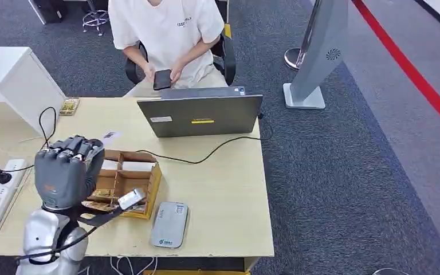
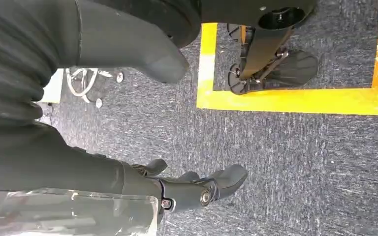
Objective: Pass the card to the sensor for recognition and then transmit it.
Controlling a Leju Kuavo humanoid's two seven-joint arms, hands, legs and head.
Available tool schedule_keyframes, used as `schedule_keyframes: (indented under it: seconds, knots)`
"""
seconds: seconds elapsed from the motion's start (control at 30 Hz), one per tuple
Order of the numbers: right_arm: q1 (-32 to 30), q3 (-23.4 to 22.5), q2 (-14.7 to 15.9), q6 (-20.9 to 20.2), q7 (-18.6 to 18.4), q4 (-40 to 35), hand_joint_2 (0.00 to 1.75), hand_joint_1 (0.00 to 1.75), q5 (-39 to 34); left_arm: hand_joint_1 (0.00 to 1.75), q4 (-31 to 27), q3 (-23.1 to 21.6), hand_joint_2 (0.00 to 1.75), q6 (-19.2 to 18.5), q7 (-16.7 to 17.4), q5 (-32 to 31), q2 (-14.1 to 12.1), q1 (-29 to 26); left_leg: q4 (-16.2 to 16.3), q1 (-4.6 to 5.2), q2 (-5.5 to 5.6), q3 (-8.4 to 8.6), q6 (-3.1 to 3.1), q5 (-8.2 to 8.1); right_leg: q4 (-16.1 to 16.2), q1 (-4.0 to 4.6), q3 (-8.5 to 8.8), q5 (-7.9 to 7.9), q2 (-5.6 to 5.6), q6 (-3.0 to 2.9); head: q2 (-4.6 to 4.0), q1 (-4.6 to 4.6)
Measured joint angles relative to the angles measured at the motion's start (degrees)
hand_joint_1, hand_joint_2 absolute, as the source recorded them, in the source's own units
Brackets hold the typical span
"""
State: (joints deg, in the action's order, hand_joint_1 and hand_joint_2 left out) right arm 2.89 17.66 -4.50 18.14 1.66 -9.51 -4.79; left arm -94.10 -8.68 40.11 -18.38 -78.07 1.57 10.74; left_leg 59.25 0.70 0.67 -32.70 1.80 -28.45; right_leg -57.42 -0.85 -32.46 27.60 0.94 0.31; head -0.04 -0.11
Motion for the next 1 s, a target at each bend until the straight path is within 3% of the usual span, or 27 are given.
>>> schedule_keyframes:
  seconds: [0.23, 0.43, 0.5, 0.6, 0.8, 1.0]
  knots:
    - [0.0, 0.0, 0.0, 0.2, -0.3, 0.0, 1.75, 0.0, 0.0, 1.75, -4.2, -7.2, 1.75, 0.0, -0.4, 0.8, 0.1, -1.9, 0.0, -0.06, 0.0, 0.03, -0.02, 0.02, 0.0, 0.02, 0.01, -0.01, -0.01, -0.01, 0.0, 0.0]
    - [0.0, 0.0, 0.0, 0.3, -0.7, 0.0, 1.75, 0.0, -0.1, 1.75, -4.7, -10.0, 1.75, 0.0, 0.1, 1.4, -0.1, -2.7, 0.0, -0.06, 0.01, 0.03, -0.02, 0.02, 0.0, 0.04, 0.0, 0.0, -0.01, 0.0, 0.0, 0.0]
    - [-0.1, 0.0, 0.0, 0.3, -0.7, 0.0, 1.75, 0.0, -0.3, 1.75, -4.6, -11.2, 1.75, -0.3, 1.6, 3.0, -0.5, -3.0, 0.0, -0.05, 0.0, 0.02, -0.02, 0.02, 0.0, 0.03, 0.0, 0.0, -0.01, 0.0, 0.0, 0.0]
    - [-0.1, -0.1, 0.0, 0.4, -0.7, 0.0, 1.75, 0.0, -0.8, 1.75, -3.4, -13.6, 1.75, -3.8, 5.5, 3.6, -1.7, -3.3, 0.0, -0.04, 0.01, 0.02, -0.01, 0.02, 0.0, 0.02, 0.01, 0.0, -0.01, 0.0, 0.0, 0.0]
    - [-0.2, -0.5, 0.0, 0.5, -0.7, 0.0, 1.75, 0.0, -1.4, 1.75, -0.1, -16.7, 1.75, -7.8, 9.6, 4.1, -3.1, -4.2, 0.0, -0.03, 0.0, 0.02, -0.01, 0.01, 0.0, 0.01, 0.01, 0.0, 0.01, 0.0, 0.0, -0.02]
    - [-0.4, -0.6, 0.0, 0.7, -0.9, 0.0, 1.75, 0.0, -1.4, 1.75, 4.1, -18.8, 1.75, -8.2, 11.6, 4.7, -3.6, -7.3, 0.0, -0.03, 0.0, 0.02, -0.01, 0.01, 0.0, 0.02, -0.02, 0.01, 0.01, 0.01, 0.0, 0.0]
